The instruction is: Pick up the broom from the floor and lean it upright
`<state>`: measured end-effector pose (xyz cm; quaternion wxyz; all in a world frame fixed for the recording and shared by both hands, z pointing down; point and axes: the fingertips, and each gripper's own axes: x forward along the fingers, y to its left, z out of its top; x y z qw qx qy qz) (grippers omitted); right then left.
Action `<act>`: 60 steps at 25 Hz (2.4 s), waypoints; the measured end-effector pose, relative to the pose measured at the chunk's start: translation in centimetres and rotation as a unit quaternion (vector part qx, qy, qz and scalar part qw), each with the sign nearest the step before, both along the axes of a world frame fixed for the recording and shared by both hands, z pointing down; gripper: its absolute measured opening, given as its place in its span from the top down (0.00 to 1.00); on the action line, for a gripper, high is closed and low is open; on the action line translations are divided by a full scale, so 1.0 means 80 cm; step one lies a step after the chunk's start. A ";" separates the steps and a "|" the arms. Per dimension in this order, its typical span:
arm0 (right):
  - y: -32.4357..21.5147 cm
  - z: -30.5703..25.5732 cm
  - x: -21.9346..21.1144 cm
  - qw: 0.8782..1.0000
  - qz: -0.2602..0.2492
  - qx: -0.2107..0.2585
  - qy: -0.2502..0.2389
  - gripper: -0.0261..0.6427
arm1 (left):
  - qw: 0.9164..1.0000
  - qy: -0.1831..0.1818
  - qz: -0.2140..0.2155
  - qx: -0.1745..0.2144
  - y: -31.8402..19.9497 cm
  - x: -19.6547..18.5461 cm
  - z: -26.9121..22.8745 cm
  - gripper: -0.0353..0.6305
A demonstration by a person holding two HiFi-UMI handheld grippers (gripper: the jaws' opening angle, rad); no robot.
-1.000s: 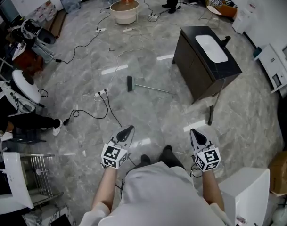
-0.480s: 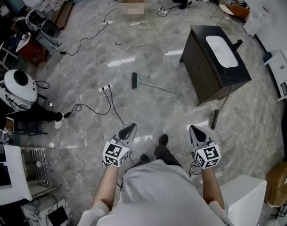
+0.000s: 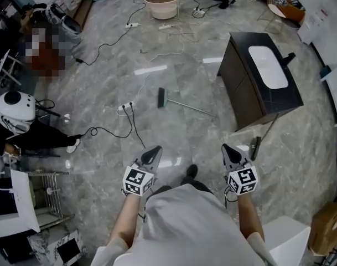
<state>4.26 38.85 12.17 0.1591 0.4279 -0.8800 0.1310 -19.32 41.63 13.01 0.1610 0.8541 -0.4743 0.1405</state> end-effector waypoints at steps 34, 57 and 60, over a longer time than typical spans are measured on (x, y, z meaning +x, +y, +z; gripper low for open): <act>-0.310 0.088 0.008 0.996 0.041 -0.071 0.038 0.96 | 0.992 -0.001 0.112 -0.059 -0.371 0.056 0.105 0.93; -0.569 0.352 -0.012 0.981 0.086 -0.172 0.008 0.96 | 0.973 -0.014 0.191 -0.128 -0.648 0.093 0.417 0.93; -0.598 0.405 0.001 0.981 0.075 -0.181 0.006 0.96 | 0.970 -0.029 0.201 -0.133 -0.668 0.115 0.477 0.93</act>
